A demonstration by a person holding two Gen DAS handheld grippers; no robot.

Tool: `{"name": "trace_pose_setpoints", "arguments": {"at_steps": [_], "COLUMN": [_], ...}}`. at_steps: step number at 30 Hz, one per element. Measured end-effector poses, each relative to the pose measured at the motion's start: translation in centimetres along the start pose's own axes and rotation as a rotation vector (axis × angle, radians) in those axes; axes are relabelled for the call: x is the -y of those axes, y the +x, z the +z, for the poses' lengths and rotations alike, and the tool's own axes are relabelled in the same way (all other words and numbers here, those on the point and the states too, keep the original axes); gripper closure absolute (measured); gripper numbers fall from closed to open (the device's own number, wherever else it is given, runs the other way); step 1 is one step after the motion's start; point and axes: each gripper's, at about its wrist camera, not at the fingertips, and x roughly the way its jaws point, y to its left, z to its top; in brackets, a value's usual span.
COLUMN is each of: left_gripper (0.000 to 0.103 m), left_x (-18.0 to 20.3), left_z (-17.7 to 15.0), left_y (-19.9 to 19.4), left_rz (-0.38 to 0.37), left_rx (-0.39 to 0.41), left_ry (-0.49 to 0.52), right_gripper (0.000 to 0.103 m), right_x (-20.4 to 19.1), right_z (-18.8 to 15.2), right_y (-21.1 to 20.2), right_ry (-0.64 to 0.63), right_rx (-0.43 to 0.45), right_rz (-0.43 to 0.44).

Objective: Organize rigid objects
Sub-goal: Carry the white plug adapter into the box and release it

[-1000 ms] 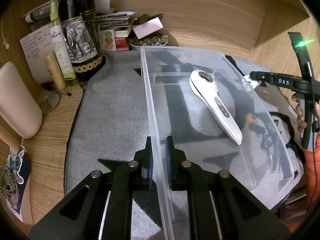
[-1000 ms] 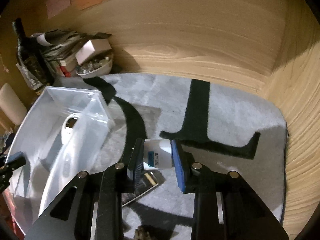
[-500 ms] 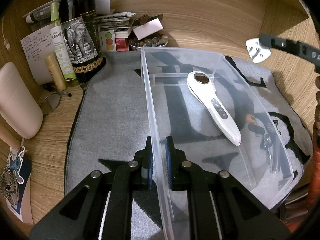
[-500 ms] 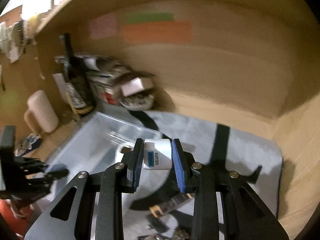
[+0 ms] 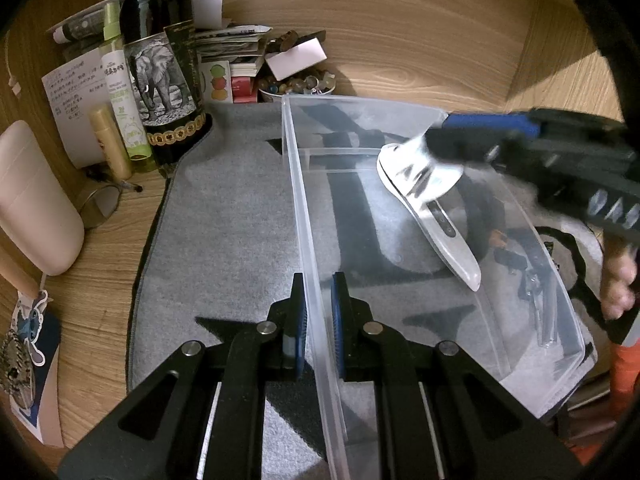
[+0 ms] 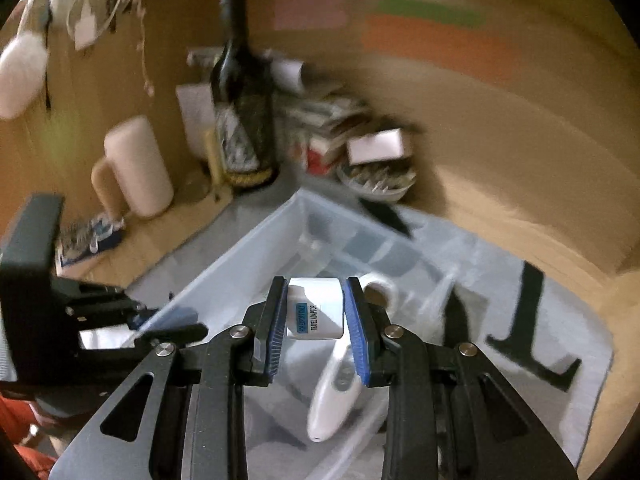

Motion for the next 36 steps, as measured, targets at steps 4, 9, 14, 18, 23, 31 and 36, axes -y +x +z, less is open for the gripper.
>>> {"name": "trace_pose_setpoints", "arguments": {"at_steps": [4,9,14,18,23,31,36], "left_gripper": [0.092,0.092,0.092,0.092,0.092,0.092,0.092], "left_x": [-0.1,-0.3,-0.5,-0.5,-0.6,-0.5,-0.4], "left_z": [0.0,0.0,-0.1,-0.1,-0.1,-0.1,-0.1], "left_y": [0.0,0.1,0.4,0.5,0.4,0.3,0.3], "left_rz": [-0.004,-0.011,-0.021,-0.021,-0.025,-0.02,-0.017], "left_rx": [0.0,0.0,-0.006,-0.008,-0.009,-0.008,-0.008], "left_ry": [-0.004,-0.002,-0.008,-0.002,-0.002,0.004,0.003], "right_gripper": [0.077,0.077,0.077,0.077,0.07,0.038,0.024], "right_x": [-0.9,-1.3,-1.2,-1.0,-0.9,-0.3,0.9], "right_z": [-0.2,-0.5,-0.8,-0.9,-0.7,0.2,0.3], "right_y": [2.1,3.4,4.4,4.7,4.4,1.4,-1.7], "right_ry": [-0.045,-0.088,-0.088,-0.072,-0.061,-0.038,-0.004], "right_rx": [-0.079,-0.146,-0.2,-0.217,-0.207,-0.095,-0.008], "right_rz": [0.014,0.012,0.014,0.012,0.011,-0.022,-0.071]}}
